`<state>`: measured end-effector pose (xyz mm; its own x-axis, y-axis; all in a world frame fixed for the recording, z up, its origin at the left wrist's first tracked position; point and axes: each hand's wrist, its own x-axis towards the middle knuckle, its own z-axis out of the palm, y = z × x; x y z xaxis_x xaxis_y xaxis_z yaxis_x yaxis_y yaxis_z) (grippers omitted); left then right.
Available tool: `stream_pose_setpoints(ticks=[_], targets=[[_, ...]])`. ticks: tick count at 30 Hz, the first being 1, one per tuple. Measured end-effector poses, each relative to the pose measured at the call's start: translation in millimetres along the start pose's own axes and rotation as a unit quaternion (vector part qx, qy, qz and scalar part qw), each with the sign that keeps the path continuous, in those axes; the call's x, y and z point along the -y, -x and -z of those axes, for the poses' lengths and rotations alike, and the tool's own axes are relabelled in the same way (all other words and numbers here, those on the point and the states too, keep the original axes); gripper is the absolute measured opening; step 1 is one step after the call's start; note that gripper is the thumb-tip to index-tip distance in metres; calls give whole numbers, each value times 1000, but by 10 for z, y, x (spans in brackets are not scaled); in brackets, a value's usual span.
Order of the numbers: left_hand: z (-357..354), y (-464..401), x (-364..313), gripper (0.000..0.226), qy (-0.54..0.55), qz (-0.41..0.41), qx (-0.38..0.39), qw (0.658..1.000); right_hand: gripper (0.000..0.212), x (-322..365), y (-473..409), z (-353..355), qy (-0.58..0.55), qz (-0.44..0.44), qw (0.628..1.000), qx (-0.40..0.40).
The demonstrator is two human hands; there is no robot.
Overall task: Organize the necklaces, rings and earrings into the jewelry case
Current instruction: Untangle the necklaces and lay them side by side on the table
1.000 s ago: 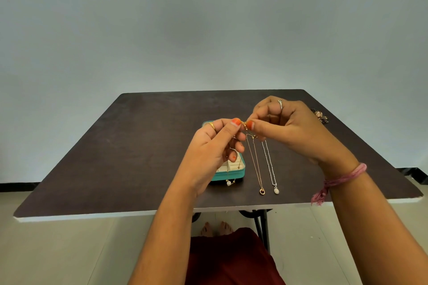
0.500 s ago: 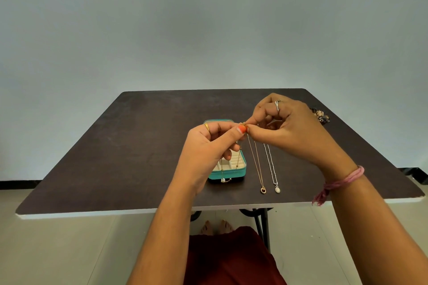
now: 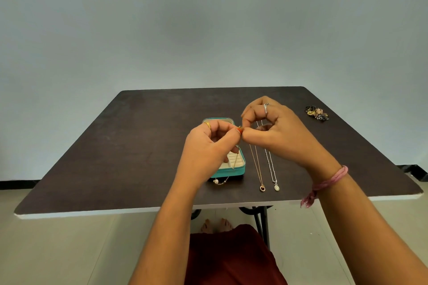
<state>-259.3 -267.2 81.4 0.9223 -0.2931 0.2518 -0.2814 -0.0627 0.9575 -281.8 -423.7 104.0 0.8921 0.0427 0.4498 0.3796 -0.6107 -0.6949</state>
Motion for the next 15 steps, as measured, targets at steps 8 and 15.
stream_pose_setpoints(ticks=[8, 15], targets=[[-147, 40, 24, 14, 197, 93, 13, 976, 3, -106, -13, -33, -84, -18, 996, 10], [-189, 58, 40, 10, 267, 95, -2, 959, 6, -133, 49, -23, -206, -71, 975, 33]])
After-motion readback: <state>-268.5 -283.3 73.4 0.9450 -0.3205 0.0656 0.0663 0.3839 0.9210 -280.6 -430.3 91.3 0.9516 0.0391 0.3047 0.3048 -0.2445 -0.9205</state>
